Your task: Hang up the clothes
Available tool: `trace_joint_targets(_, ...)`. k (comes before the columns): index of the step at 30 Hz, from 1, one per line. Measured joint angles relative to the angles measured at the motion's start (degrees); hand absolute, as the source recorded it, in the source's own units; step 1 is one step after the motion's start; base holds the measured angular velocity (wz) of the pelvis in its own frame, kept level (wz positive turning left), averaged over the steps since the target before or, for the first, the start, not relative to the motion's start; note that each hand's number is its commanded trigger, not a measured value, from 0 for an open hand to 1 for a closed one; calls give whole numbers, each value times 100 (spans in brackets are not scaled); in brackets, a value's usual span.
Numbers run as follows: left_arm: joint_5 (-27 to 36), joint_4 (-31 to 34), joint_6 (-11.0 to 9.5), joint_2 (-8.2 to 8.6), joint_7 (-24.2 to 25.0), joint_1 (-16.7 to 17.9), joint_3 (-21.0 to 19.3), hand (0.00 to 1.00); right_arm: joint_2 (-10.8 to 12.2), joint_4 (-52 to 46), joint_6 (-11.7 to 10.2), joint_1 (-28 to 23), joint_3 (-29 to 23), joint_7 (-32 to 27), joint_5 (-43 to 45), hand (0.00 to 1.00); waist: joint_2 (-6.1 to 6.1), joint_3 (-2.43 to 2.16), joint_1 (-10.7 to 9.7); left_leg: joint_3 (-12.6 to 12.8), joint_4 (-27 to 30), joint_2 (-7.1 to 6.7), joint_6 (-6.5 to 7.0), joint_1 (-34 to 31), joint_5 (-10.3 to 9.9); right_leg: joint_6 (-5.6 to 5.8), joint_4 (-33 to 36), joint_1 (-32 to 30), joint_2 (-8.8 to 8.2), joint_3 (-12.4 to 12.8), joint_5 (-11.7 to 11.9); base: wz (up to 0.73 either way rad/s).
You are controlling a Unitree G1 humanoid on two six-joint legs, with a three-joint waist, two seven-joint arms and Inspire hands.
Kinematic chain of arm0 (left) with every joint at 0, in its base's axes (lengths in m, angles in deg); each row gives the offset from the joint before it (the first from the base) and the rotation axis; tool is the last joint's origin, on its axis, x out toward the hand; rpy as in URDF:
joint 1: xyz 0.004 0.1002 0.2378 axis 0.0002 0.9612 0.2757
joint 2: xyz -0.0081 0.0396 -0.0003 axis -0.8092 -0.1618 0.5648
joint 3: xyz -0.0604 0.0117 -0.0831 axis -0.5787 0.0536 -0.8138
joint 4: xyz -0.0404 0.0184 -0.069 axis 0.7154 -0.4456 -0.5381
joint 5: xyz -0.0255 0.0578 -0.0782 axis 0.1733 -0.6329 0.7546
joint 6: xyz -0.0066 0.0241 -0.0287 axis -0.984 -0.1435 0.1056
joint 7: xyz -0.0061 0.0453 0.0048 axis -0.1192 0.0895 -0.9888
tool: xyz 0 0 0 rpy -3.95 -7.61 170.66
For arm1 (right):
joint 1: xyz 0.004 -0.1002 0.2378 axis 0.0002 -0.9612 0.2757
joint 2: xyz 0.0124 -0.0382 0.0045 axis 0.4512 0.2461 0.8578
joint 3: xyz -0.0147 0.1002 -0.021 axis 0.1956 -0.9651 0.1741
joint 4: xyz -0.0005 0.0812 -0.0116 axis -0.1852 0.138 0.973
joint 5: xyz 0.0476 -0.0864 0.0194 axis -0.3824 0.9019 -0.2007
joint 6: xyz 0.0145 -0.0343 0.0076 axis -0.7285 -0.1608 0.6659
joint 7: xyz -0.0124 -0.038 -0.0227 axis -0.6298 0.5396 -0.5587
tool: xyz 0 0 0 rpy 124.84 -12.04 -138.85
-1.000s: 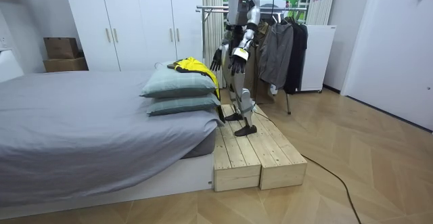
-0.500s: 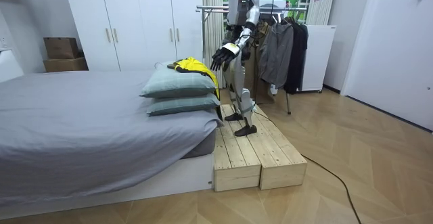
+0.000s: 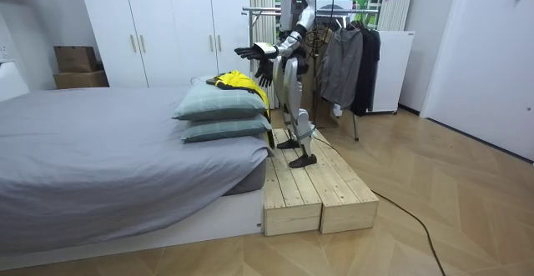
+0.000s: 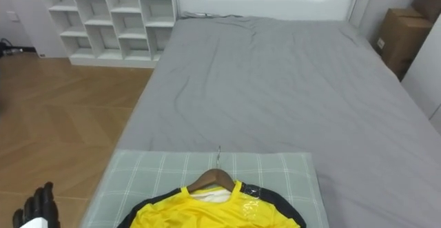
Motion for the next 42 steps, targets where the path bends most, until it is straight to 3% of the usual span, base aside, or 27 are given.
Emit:
trace_joint_targets(18,-103,214,16,-6,7,-122,455,0,-17,20,18,34,-57,-2,42,0,89,-12,-144,93,-14,2,0,29,7,-3,11,-38,-1,86,2,-2)
trace_joint_targets(29,-235,452,20,-8,210,-266,538,0,-17,19,2,90,-96,-9,45,0,148,66,-284,156,-59,5,0,13,7,-3,4,-70,2,149,2,-2)
trace_joint_targets(42,-362,445,202,3,478,-353,550,0,-32,87,3,44,-112,-82,94,0,127,62,-451,189,-111,5,1,126,8,-3,1,-21,3,198,2,-1)
